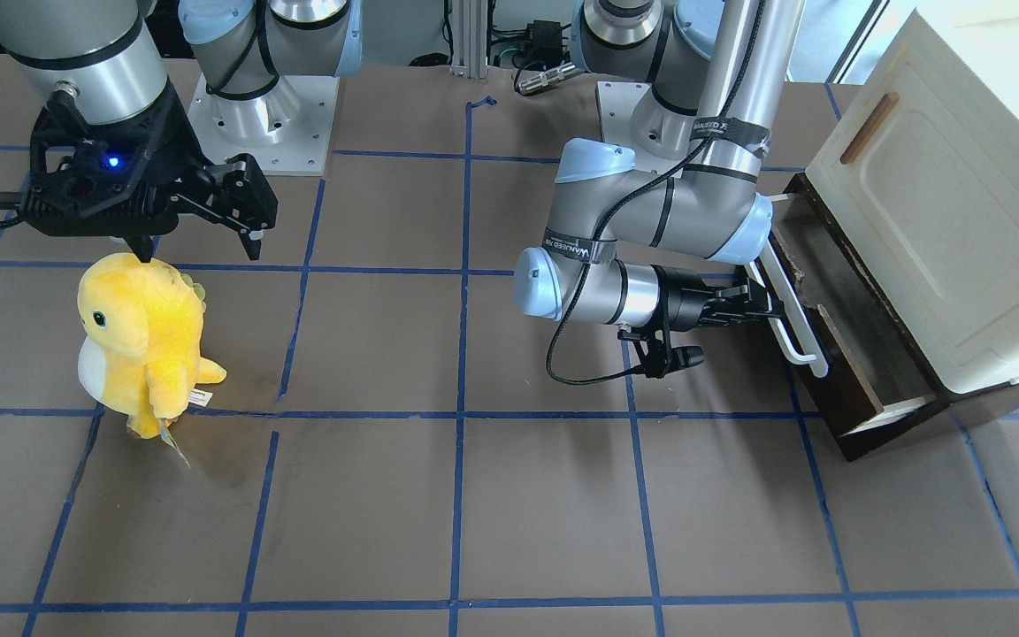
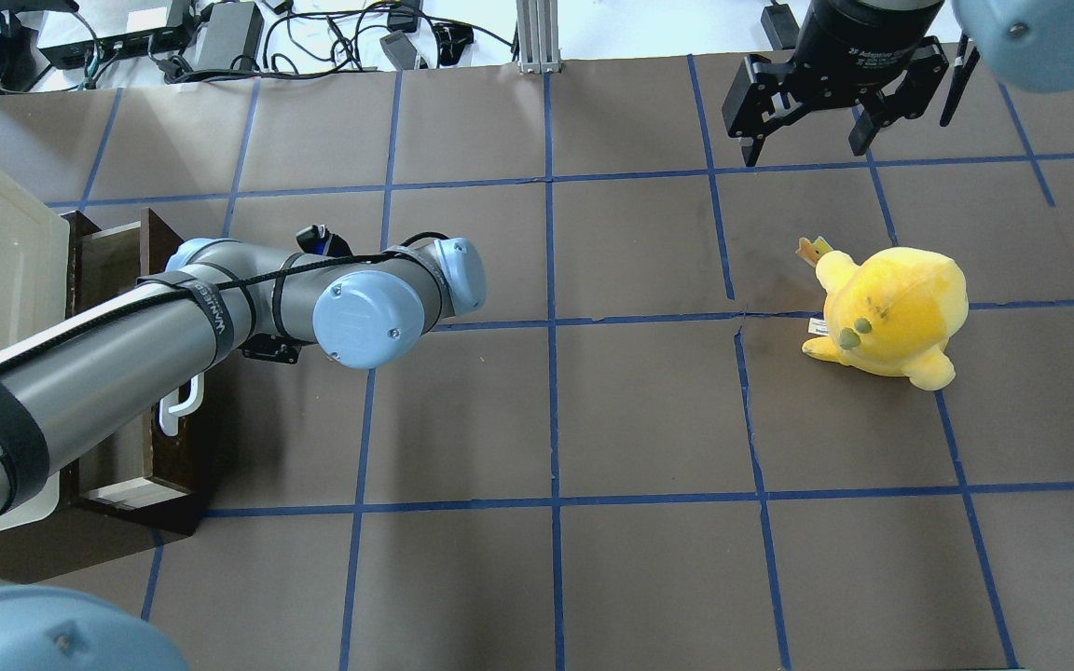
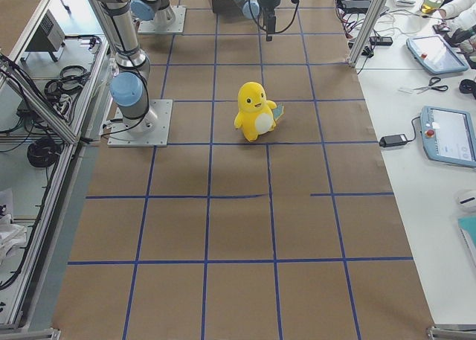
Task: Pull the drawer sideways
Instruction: 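Keep pulling the drawer out of the cabinet with the left gripper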
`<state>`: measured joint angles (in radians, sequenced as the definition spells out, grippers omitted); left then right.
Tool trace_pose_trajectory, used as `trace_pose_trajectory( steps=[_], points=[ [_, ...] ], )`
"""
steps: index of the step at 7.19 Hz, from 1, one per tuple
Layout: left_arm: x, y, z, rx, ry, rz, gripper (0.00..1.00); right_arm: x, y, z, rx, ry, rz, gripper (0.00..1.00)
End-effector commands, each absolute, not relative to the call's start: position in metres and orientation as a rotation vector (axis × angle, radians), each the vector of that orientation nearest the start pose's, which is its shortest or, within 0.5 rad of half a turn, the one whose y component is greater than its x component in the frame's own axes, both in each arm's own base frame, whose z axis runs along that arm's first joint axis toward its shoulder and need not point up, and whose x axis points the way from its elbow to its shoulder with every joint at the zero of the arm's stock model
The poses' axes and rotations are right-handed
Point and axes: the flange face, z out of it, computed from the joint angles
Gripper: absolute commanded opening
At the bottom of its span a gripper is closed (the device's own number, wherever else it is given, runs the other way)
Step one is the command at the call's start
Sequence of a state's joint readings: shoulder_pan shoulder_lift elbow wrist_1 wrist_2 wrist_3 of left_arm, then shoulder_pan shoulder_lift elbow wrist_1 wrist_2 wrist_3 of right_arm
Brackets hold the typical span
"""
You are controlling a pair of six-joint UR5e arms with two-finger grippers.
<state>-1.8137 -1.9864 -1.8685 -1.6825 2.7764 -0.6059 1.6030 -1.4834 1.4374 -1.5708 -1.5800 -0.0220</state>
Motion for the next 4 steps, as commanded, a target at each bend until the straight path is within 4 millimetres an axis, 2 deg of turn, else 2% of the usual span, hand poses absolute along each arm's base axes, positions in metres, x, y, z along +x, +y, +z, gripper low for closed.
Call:
trace_pose_trajectory(
  steps=[1, 4],
  points=[
    [-0.1718, -0.4821, 0.1984, 0.219, 1.805, 0.18, 0.24, 0.1495, -0.5285, 0.509, -0.084, 3.149, -0.073, 1.0],
    [-0.1754, -0.4811, 0.1996, 0.229, 1.8, 0.171, 0.24, 0.1495, -0.5285, 0.509, -0.084, 3.149, -0.073, 1.0]
  ],
)
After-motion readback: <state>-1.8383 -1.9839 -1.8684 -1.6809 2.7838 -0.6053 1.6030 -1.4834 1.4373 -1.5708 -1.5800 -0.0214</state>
